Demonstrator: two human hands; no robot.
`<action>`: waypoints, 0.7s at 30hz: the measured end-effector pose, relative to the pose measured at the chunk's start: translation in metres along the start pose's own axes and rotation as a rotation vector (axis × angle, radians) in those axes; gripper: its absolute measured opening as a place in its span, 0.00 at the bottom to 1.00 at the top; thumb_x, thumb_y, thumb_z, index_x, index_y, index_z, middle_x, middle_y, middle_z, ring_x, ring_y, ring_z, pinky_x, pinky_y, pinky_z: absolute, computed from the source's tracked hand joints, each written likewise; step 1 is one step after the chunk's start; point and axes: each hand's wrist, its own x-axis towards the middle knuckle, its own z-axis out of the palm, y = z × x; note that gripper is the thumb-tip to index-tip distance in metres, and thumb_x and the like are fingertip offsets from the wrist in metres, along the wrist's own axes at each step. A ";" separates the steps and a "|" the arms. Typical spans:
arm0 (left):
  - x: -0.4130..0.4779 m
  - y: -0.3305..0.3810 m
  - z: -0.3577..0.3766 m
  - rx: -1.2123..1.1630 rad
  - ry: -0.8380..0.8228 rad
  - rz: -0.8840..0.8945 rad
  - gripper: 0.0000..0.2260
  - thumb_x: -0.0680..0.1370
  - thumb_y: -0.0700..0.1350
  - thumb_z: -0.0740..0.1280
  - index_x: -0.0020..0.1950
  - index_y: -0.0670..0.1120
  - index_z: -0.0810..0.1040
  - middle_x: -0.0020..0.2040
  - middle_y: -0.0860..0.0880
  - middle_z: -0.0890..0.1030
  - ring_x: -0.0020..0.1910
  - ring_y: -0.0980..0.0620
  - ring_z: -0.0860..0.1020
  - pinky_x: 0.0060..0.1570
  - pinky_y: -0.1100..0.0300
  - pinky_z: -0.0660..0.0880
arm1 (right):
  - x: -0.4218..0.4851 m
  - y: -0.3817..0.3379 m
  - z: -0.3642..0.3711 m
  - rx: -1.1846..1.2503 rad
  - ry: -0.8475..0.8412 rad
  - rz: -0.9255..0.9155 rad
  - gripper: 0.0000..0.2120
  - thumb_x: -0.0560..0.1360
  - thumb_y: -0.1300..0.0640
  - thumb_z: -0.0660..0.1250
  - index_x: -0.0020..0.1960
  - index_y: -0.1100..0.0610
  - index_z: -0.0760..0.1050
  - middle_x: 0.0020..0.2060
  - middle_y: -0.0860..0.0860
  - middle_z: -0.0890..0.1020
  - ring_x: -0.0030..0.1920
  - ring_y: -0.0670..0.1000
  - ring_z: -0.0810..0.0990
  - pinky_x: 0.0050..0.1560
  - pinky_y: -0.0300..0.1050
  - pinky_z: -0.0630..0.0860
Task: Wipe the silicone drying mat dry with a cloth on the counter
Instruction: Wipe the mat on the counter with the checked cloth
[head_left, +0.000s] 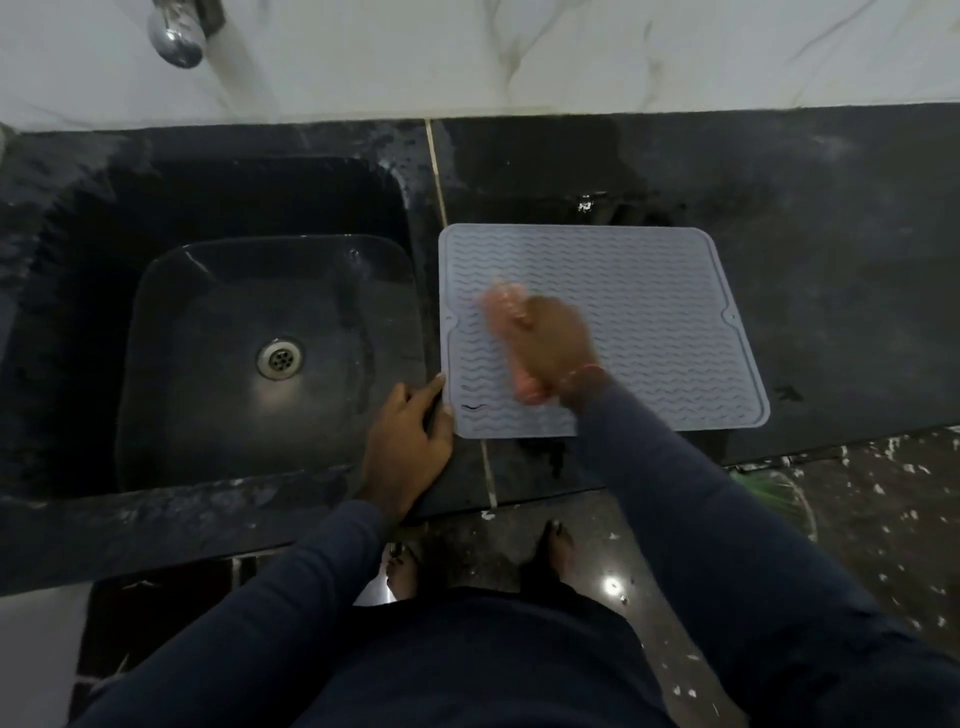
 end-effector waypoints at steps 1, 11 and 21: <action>0.000 0.002 0.000 -0.005 0.000 -0.014 0.19 0.78 0.49 0.66 0.69 0.48 0.74 0.48 0.50 0.73 0.45 0.52 0.74 0.46 0.62 0.70 | 0.003 0.020 -0.015 -0.030 0.074 0.103 0.28 0.78 0.34 0.57 0.51 0.58 0.80 0.45 0.57 0.84 0.48 0.60 0.81 0.46 0.47 0.72; 0.000 0.004 -0.004 0.045 -0.048 0.001 0.20 0.78 0.56 0.60 0.66 0.49 0.75 0.50 0.46 0.75 0.51 0.46 0.77 0.48 0.59 0.70 | -0.029 -0.057 0.041 -0.078 -0.088 -0.216 0.19 0.79 0.63 0.59 0.69 0.58 0.73 0.65 0.55 0.77 0.64 0.54 0.75 0.62 0.43 0.68; 0.000 0.006 -0.003 -0.007 -0.026 -0.036 0.20 0.78 0.51 0.65 0.69 0.49 0.74 0.49 0.47 0.73 0.49 0.48 0.75 0.49 0.59 0.71 | -0.034 0.083 -0.055 -0.155 0.175 0.409 0.27 0.79 0.37 0.56 0.60 0.58 0.77 0.54 0.61 0.81 0.55 0.63 0.79 0.55 0.51 0.74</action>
